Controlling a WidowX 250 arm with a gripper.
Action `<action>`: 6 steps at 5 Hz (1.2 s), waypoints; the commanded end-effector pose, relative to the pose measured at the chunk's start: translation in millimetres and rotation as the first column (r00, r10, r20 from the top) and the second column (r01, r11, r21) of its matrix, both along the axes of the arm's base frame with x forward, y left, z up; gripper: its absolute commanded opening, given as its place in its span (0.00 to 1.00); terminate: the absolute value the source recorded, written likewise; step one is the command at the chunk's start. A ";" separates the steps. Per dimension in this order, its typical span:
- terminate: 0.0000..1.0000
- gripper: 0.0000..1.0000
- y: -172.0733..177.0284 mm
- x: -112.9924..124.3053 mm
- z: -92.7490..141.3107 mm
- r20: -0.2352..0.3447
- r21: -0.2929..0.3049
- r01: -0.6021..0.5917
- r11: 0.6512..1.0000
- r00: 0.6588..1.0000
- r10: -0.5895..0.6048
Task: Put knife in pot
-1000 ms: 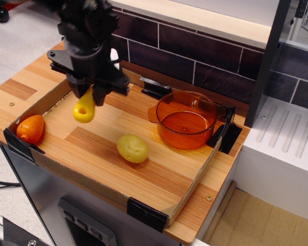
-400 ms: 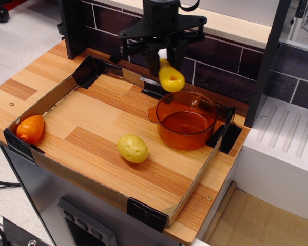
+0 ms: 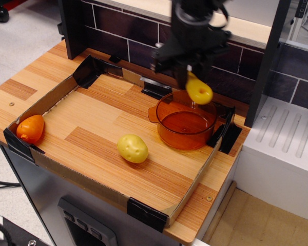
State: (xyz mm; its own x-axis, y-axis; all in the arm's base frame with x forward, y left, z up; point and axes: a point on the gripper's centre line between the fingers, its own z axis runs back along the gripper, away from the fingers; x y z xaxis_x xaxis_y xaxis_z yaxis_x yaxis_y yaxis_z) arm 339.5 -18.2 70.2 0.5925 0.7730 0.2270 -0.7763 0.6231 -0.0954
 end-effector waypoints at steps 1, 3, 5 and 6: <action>0.00 0.00 5.7 7.6 -2.3 0.025 0.052 0.015 0.999 1.000 -0.016; 0.00 1.00 -0.3 0.6 -7.4 -0.022 0.081 0.141 0.987 0.990 -0.140; 0.00 1.00 1.6 -7.6 16.0 -0.011 0.062 0.189 0.980 0.982 -0.189; 0.00 1.00 6.8 -14.6 49.0 0.085 0.096 0.285 0.954 0.952 -0.293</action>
State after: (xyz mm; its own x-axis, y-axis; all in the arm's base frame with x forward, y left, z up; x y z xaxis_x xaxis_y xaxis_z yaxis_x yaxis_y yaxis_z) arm 315.3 -21.6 101.6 0.7741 0.5499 0.3138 -0.5571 0.8271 -0.0752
